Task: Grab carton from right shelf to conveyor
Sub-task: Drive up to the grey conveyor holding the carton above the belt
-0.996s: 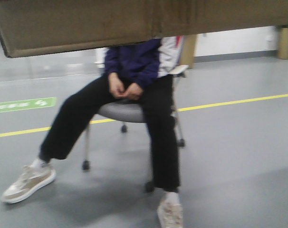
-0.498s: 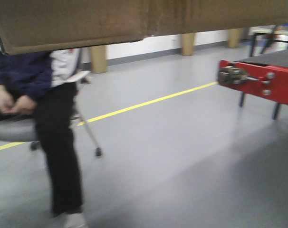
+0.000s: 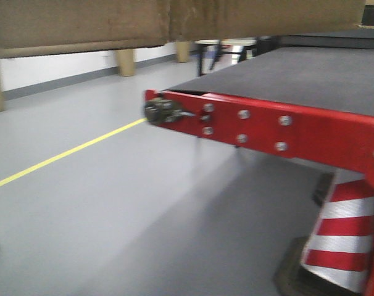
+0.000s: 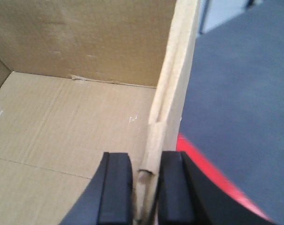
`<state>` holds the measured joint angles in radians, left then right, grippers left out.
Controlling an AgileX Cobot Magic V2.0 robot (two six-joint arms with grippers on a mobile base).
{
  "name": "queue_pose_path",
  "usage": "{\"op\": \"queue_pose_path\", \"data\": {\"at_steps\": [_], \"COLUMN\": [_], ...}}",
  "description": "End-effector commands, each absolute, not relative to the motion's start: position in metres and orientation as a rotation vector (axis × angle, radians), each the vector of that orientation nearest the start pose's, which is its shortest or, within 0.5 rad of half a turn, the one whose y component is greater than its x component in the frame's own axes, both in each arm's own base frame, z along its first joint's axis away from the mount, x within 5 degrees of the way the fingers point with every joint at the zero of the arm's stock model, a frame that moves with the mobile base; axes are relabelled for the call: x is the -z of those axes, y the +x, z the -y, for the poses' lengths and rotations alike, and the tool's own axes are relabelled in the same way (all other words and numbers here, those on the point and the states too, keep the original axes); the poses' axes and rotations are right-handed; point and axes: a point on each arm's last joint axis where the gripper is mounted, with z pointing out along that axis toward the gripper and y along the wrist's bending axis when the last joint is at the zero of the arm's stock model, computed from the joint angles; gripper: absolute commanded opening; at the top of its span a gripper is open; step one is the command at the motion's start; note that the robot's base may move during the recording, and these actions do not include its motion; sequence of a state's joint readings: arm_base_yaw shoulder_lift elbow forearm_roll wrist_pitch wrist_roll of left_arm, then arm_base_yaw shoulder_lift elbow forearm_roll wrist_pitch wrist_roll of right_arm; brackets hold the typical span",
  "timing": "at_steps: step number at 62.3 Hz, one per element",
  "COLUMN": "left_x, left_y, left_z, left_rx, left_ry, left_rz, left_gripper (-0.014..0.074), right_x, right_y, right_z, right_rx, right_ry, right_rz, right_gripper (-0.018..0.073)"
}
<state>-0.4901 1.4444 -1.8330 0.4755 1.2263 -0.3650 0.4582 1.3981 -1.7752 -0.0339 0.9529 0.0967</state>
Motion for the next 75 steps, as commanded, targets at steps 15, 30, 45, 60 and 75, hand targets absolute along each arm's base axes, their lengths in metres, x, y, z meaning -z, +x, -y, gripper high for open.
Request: {"op": "queue_pose_path", "data": {"at_steps": [15, 30, 45, 60, 75], "left_x": [-0.4995, -0.4995, -0.4995, -0.4996, -0.4996], "left_y": [0.2627, 0.2627, 0.2627, 0.2628, 0.2628], "left_z": [0.0883, 0.0883, 0.0883, 0.0883, 0.0883], "left_rx": [-0.246, -0.246, -0.246, -0.245, -0.245], "left_ry": [0.109, 0.109, 0.109, 0.11, 0.11], "left_rz": [-2.112, -2.112, -2.112, -2.11, -2.11], "left_gripper": [-0.0016, -0.0016, -0.0016, -0.0016, -0.0016], "right_x": [-0.5061, -0.5061, -0.5061, -0.5061, -0.5061], "right_y": [0.2515, 0.2515, 0.2515, 0.2515, 0.2515], "right_z": [-0.1236, -0.1236, -0.1236, -0.1236, -0.1236], "right_rx": [-0.331, -0.331, -0.331, -0.331, -0.331], "right_ry": [-0.375, -0.375, -0.375, -0.375, -0.375], "right_rz": [-1.976, -1.976, -1.976, -1.976, -1.976], "right_gripper": [-0.006, -0.006, -0.006, -0.006, -0.006]}}
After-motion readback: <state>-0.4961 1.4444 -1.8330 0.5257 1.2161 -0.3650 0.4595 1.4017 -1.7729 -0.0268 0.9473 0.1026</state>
